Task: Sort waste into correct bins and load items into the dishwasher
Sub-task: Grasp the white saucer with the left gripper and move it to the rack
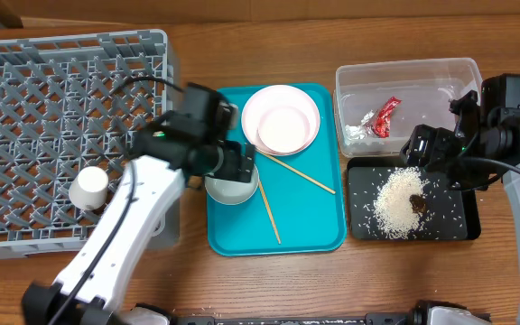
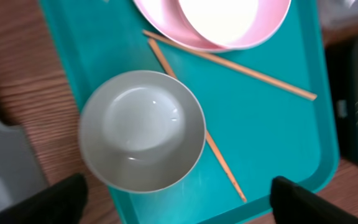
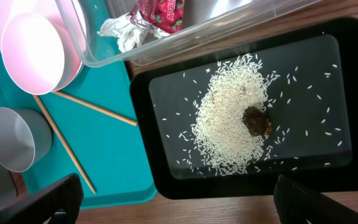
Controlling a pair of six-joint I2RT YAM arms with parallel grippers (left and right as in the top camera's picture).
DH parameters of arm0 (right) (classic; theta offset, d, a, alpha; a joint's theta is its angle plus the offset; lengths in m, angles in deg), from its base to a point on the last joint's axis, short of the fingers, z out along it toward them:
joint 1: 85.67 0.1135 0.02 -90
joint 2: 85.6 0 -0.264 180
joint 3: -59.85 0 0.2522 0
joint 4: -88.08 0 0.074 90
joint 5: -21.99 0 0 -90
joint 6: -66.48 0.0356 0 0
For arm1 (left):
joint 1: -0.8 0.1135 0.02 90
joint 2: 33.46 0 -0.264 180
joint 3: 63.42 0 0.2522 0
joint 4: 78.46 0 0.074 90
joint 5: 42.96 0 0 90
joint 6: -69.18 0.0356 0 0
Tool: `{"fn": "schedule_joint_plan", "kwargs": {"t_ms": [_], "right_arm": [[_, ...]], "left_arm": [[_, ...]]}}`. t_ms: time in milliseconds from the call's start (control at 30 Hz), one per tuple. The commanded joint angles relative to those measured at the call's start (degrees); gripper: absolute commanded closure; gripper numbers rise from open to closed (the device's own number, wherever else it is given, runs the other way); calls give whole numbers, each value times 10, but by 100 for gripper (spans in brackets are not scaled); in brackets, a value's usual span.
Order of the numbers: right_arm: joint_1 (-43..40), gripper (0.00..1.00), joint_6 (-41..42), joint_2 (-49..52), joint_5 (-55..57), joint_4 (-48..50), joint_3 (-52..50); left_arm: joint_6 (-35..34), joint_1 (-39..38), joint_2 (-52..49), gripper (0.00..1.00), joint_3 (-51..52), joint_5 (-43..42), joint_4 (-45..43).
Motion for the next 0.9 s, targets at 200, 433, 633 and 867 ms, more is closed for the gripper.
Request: {"fn": "schedule_joint_plan", "kwargs": {"t_ms": [200,433,633,867], "right_arm": [[0,0,-2,-4,4,1,7],[0,0,-2,-4,4,-1,7],[0,0,-2,-4,4,-2,7],[0,0,-2,-4,4,-3,7]], "left_arm": [[11,-103,-212,52,-6,45,-16],[6,-104,-236,96,-12,41,-8],[5,-98,-221,96,-111,52,83],[20,-6,-130,96,-233,59,125]]}}
